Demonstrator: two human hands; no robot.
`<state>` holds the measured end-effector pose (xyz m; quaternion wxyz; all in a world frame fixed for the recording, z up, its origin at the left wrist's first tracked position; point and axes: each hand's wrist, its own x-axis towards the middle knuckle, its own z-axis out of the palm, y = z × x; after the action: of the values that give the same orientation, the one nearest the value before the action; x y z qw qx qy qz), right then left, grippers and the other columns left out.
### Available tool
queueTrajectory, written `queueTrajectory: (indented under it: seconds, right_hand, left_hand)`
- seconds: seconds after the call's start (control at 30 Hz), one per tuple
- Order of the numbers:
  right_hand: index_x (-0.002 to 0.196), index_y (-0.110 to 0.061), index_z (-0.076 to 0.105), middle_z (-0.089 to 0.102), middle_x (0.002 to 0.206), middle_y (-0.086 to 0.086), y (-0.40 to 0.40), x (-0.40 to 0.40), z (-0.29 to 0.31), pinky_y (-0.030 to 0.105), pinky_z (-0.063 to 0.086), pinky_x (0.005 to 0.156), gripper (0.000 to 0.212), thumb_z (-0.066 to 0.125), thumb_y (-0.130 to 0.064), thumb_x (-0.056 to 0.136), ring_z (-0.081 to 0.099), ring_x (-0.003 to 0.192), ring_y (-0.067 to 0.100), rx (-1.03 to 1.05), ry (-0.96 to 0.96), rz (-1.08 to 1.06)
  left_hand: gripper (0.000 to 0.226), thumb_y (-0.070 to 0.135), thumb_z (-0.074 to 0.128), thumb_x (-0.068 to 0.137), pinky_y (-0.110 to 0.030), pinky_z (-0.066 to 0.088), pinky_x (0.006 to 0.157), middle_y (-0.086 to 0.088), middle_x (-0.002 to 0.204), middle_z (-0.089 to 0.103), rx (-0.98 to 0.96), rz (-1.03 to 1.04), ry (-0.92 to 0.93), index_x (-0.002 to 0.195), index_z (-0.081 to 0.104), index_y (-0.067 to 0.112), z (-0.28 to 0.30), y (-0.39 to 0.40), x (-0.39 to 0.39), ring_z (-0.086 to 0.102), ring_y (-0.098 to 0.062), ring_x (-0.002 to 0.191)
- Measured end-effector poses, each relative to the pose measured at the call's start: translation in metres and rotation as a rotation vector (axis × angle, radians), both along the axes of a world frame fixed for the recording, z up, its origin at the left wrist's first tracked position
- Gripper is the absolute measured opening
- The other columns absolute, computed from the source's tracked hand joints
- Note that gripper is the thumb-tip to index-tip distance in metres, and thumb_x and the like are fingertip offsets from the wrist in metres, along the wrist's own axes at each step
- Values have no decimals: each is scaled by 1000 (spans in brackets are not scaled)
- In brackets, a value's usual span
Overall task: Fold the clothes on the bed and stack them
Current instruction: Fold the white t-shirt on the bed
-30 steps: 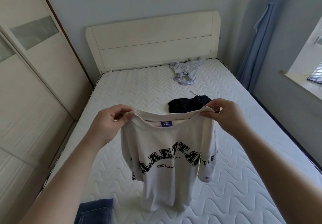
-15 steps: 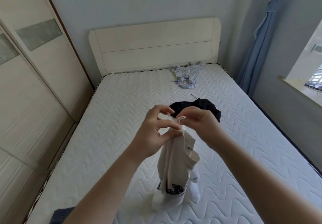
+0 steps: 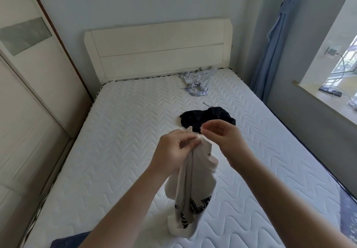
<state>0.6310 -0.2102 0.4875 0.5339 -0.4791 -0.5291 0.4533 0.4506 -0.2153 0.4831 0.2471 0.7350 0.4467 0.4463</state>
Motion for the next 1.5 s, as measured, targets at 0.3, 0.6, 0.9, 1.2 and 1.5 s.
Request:
queueTrajectory:
  seconds: [0.3,0.6,0.9,1.2,1.5]
  right_hand:
    - [103,-40,63,67,88,-27,-42,-29,-18,1,42,68,13,56,-31,97,59,87,-16,-34,-403,10]
    - [82,-16,66,55,62,-6,-31,-10,-10,22,38,60,24,60,-34,96,47,61,4,-12,-252,22]
    - [86,0,61,48,67,4,-16,14,-4,33,34,59,38,54,-35,99,42,61,14,-22,-236,-128]
    - [85,-24,66,59,69,-9,-30,38,21,30,39,63,24,50,-31,101,48,64,3,100,-400,-294]
    - [88,-41,61,62,79,-23,-64,22,29,23,38,63,21,47,-31,101,53,74,-7,194,-490,-427]
  left_hand:
    - [10,34,70,88,-11,47,67,16,76,71,-68,262,-62,91,76,27,2,-2,14,65,1,74]
    - [40,11,56,97,-12,45,94,14,116,68,-280,-113,-95,131,61,32,13,-17,9,62,2,106]
    - [55,10,67,90,-23,49,65,3,81,65,26,134,40,135,52,37,24,-11,-40,59,-11,65]
    - [35,25,75,84,-8,44,77,15,96,66,48,305,131,117,65,22,35,-11,-115,60,-2,85]
    - [15,28,62,93,-12,37,54,12,70,58,63,242,109,81,55,30,30,-27,-143,53,-5,64]
